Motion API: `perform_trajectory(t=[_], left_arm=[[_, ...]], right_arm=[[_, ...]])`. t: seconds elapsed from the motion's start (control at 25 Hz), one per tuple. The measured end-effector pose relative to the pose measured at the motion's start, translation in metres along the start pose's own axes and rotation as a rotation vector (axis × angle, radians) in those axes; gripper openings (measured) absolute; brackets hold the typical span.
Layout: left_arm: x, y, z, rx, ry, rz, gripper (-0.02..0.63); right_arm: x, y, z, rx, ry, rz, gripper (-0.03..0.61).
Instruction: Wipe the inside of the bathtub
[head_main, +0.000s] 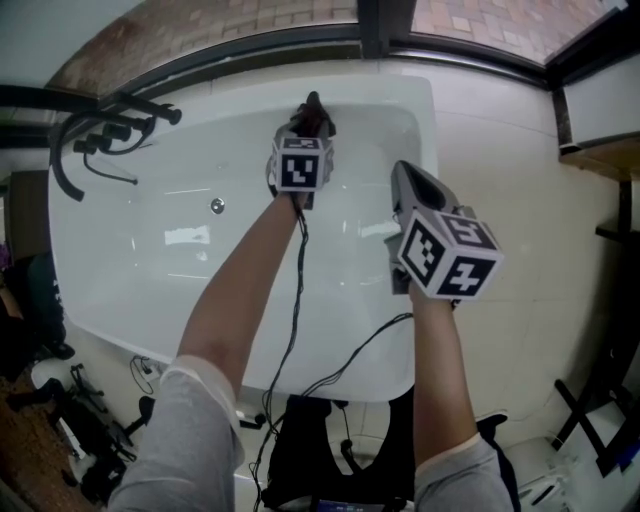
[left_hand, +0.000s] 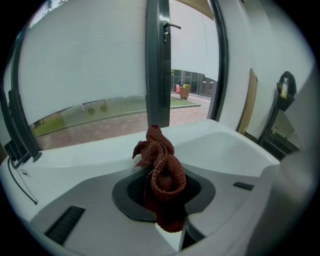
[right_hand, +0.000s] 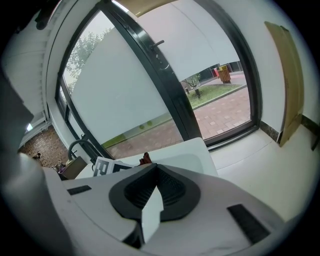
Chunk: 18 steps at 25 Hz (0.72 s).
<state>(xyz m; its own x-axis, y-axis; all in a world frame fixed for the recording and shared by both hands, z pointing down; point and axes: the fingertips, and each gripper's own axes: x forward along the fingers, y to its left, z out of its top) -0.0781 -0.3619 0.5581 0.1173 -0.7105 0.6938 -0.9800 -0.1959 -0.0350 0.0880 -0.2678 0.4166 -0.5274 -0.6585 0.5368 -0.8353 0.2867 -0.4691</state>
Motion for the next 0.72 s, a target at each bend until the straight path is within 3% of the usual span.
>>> perform_trajectory(t=[0.36,0.72], left_arm=[[-0.185,0.003,0.019,0.043,-0.118,-0.132,0.091],[-0.402,-0.013,0.029,0.045,-0.224,-0.220,0.091]], right_arm=[[-0.087,0.055,-0.004,-0.107,0.022,-0.007,0.011],[-0.226,0.133,-0.016,-0.265,0.013,0.052,0.011]])
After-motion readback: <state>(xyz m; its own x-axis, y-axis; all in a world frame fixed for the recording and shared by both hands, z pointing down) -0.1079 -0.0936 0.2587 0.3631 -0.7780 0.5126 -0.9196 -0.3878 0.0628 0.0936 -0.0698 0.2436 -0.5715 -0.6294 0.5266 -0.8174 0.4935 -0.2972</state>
